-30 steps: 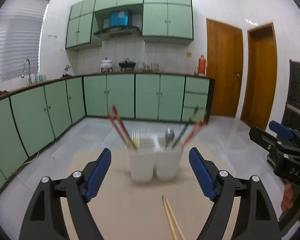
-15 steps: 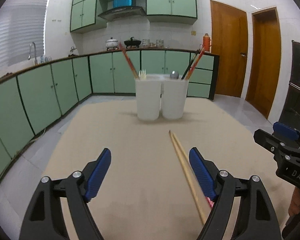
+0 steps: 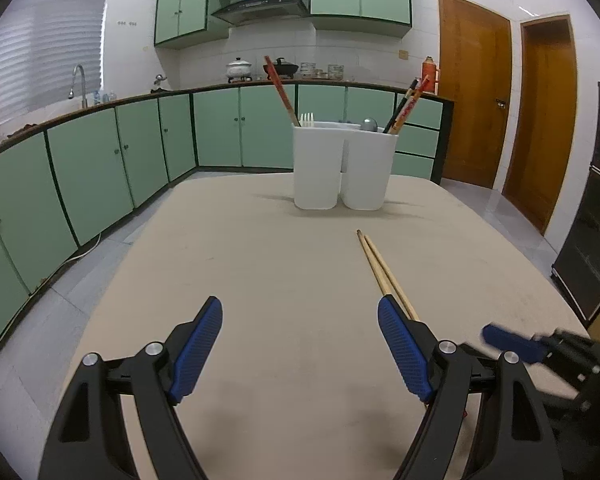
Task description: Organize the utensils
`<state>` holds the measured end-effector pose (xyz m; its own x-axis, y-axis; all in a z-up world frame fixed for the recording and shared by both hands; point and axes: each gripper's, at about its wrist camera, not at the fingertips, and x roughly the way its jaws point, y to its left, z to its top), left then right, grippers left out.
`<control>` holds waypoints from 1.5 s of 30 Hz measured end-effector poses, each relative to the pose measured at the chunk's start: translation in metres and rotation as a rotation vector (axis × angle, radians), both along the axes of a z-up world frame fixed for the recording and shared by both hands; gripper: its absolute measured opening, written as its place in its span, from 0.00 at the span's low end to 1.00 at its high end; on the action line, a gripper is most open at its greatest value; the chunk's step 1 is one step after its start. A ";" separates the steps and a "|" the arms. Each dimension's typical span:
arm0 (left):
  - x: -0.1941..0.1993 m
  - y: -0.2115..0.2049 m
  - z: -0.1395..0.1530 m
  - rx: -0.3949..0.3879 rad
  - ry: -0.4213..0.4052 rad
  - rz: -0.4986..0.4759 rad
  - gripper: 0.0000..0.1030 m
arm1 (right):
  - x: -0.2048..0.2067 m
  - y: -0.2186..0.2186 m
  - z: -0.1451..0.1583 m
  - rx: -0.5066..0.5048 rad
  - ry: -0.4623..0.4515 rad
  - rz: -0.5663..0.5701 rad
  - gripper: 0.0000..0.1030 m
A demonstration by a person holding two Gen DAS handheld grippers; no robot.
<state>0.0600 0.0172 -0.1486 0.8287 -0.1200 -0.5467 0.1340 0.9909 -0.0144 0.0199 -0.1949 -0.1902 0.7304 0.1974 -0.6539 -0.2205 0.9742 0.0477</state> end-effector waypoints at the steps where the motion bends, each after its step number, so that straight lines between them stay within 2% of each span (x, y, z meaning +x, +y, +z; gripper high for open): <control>1: 0.000 0.001 0.000 0.001 -0.001 0.000 0.76 | 0.001 0.002 0.001 -0.001 0.007 0.007 0.22; 4: 0.000 0.000 -0.001 -0.003 0.004 -0.005 0.76 | 0.005 0.004 -0.005 -0.014 0.045 0.015 0.13; 6: 0.001 -0.003 -0.002 -0.005 0.011 -0.011 0.76 | 0.006 0.003 -0.008 -0.008 0.065 0.017 0.12; 8: 0.002 -0.006 -0.003 -0.002 0.015 -0.016 0.76 | 0.005 0.002 -0.008 -0.007 0.060 0.020 0.12; 14: 0.005 -0.012 -0.006 -0.001 0.034 -0.032 0.76 | 0.005 0.003 -0.007 0.003 0.063 0.046 0.00; 22: 0.009 -0.017 -0.008 0.000 0.051 -0.047 0.76 | 0.016 -0.037 -0.006 0.074 0.091 -0.038 0.00; 26: 0.011 -0.018 -0.010 0.006 0.053 -0.045 0.76 | 0.013 -0.046 -0.001 0.134 0.082 -0.002 0.00; 27: 0.012 -0.017 -0.009 0.006 0.053 -0.039 0.76 | 0.011 -0.044 0.000 0.137 0.077 0.010 0.04; 32: 0.013 -0.005 -0.010 0.012 0.051 -0.008 0.76 | 0.001 -0.020 0.001 0.104 0.059 0.076 0.06; 36: 0.015 0.004 -0.010 0.005 0.053 0.018 0.76 | 0.001 -0.010 -0.002 0.101 0.074 0.089 0.16; 45: 0.015 0.007 -0.012 -0.003 0.054 0.014 0.76 | 0.008 -0.005 -0.011 0.063 0.096 0.064 0.17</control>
<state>0.0750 0.0240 -0.1606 0.7993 -0.1108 -0.5906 0.1194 0.9925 -0.0247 0.0279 -0.1997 -0.2011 0.6498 0.2843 -0.7049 -0.2734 0.9528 0.1323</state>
